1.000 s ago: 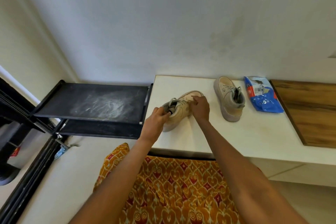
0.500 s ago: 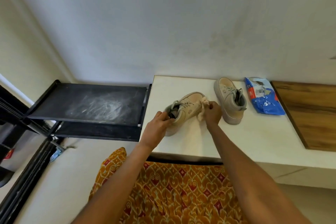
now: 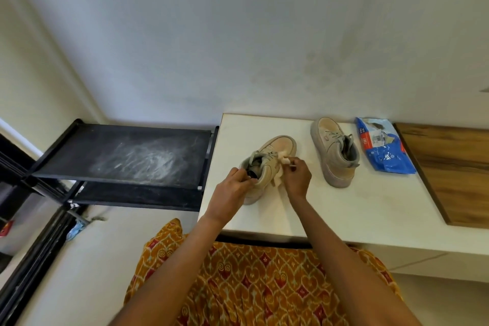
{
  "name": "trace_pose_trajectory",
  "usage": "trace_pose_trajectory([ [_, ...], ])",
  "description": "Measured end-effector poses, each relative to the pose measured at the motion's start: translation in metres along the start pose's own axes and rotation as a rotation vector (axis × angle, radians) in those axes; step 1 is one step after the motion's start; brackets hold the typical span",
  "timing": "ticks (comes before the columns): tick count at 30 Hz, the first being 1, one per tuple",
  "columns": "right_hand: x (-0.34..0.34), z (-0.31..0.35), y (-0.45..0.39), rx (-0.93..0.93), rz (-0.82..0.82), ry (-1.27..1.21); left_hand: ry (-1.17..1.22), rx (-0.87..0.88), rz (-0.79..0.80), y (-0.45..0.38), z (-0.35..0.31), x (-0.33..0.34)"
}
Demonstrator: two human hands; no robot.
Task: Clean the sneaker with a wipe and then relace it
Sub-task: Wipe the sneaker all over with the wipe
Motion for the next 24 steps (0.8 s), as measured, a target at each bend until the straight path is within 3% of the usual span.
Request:
trace_pose_trajectory([
  [3, 0.003, 0.016, -0.011, 0.095, -0.041, -0.076, -0.016, -0.013, 0.016, -0.004, 0.0, 0.0],
  [8, 0.01, 0.035, 0.021, -0.013, 0.126, -0.107, -0.008, -0.012, -0.014, -0.005, -0.002, 0.001],
  [12, 0.002, 0.024, 0.051, -0.051, 0.124, -0.136, -0.025, 0.0, -0.016, -0.002, -0.006, 0.001],
  [18, 0.002, 0.019, 0.009, 0.133, 0.046, -0.035, 0.002, -0.097, -0.014, -0.008, -0.004, 0.003],
  [24, 0.004, 0.038, 0.053, -0.073, 0.134, -0.031, 0.084, -0.273, -0.09, -0.009, 0.004, 0.001],
])
Point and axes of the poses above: each hand's wrist, its own y-axis away from the middle knuckle, its own x-axis out of the palm, z = x × y, the point moved 3 cm from there along -y, towards the middle knuckle, and after that the axes turned 3 degrees about -z, right-handed, at the moved point
